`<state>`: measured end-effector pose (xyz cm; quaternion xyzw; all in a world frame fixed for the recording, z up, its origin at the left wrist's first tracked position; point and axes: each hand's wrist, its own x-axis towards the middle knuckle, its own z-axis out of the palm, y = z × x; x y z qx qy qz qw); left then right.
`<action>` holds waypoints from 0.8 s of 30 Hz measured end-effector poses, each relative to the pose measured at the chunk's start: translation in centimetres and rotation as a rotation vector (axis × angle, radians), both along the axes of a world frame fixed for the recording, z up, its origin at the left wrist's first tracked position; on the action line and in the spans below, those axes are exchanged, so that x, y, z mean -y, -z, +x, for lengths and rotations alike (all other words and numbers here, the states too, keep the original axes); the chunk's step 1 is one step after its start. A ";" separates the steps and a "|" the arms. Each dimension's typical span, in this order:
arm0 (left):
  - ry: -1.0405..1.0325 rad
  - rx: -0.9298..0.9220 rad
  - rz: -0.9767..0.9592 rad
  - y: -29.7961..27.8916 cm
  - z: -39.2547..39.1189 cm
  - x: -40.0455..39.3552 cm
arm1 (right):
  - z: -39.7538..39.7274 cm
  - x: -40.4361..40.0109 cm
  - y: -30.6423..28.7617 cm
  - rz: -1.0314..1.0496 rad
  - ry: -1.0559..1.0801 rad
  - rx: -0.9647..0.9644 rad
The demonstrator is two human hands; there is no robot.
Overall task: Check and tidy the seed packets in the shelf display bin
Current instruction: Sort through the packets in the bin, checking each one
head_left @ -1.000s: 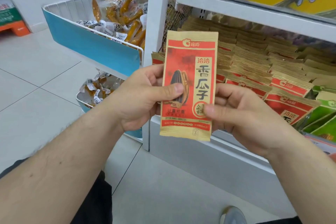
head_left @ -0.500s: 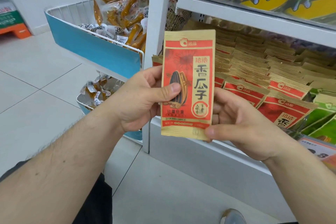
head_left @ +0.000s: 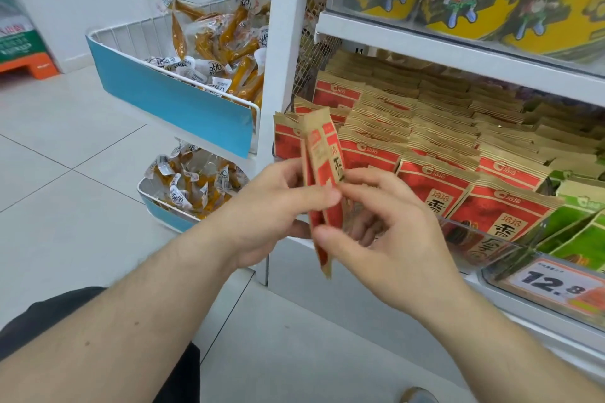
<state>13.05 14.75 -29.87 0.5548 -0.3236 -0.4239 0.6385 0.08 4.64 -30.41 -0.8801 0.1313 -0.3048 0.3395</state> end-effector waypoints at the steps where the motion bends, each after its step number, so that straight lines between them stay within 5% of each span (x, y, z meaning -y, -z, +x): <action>1: 0.005 -0.057 0.008 0.2 0.2 0.0 | 0.0 0.2 -0.2 0.040 0.037 0.026; 4: 0.109 -0.182 0.045 0.5 0.3 -0.1 | 0.0 1.5 -0.7 0.291 0.206 0.072; 7: 0.238 -0.176 0.113 0.6 0.0 -0.3 | -0.3 2.0 -2.0 0.669 0.044 0.075; 20: 0.117 -0.082 0.098 1.0 0.8 0.0 | -0.5 2.5 -1.9 0.677 0.096 0.079; 24: 0.042 -0.105 0.086 0.7 0.8 0.1 | -0.8 2.6 -2.4 0.735 -0.030 -0.001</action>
